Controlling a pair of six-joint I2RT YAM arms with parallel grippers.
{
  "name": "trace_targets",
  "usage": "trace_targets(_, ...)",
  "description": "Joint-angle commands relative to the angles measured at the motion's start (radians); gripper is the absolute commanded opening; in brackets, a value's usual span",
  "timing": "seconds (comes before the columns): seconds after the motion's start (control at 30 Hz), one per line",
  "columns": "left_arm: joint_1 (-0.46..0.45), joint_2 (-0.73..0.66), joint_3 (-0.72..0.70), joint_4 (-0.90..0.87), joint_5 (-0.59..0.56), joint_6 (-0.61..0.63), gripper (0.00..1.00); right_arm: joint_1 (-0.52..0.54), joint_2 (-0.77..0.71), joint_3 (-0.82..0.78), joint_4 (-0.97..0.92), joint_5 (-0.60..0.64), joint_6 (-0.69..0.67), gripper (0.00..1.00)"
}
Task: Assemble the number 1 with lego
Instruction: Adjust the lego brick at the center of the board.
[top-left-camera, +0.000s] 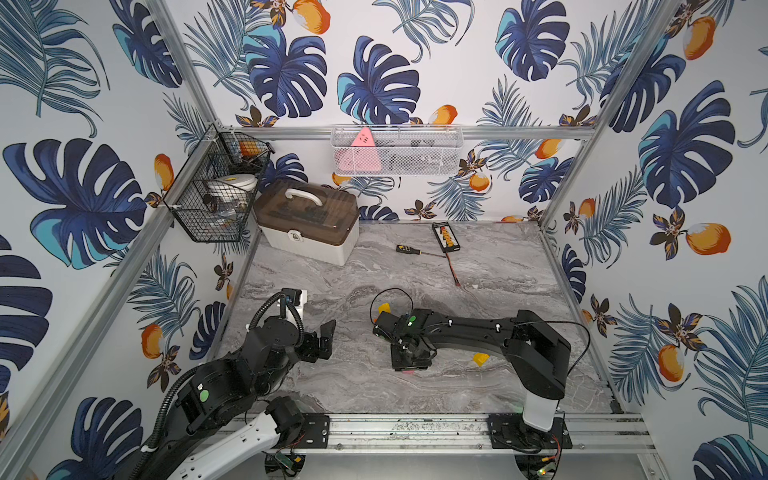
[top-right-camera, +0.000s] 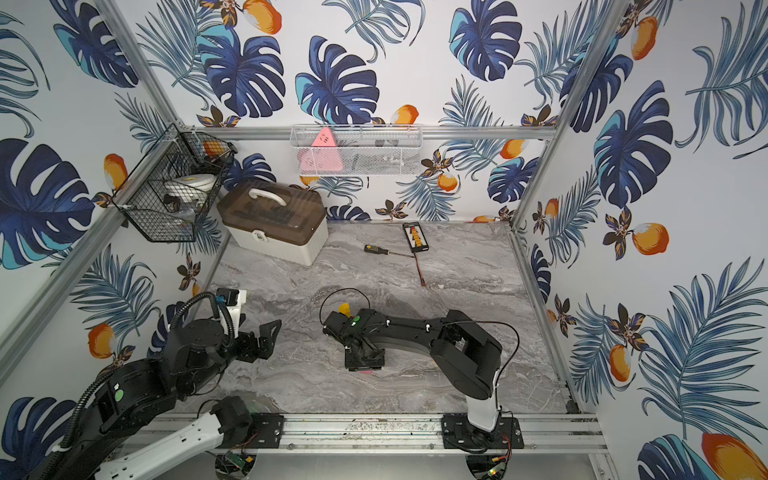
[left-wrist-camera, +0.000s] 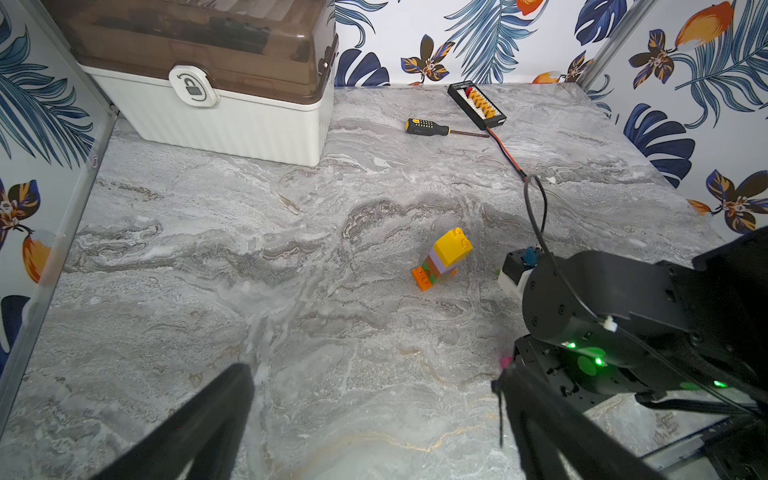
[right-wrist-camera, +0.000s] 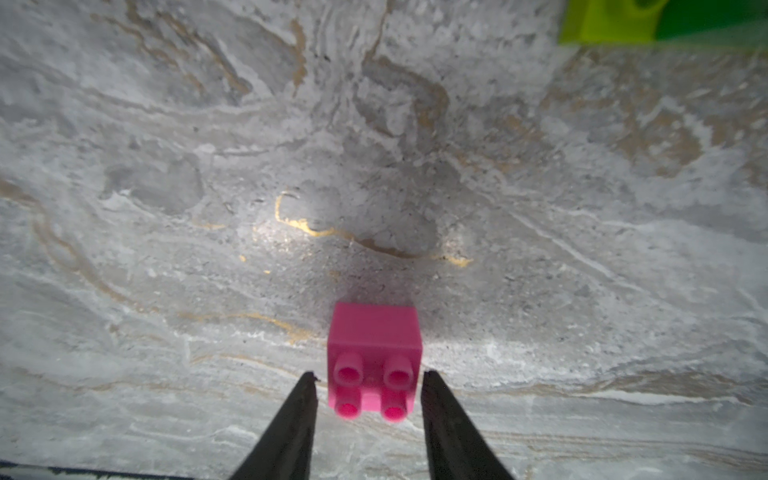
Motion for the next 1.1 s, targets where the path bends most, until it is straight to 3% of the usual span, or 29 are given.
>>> trace_targets(0.0, 0.002, 0.001, -0.002, 0.009, -0.012, 0.009, 0.99, 0.001, -0.002, 0.008, -0.026, 0.017, 0.009, 0.45)
trace_targets(1.07, 0.001, -0.008, -0.001, 0.006, -0.021, 0.005, 0.99, -0.002, 0.021, 0.011, -0.021, 0.029, 0.003, 0.37)
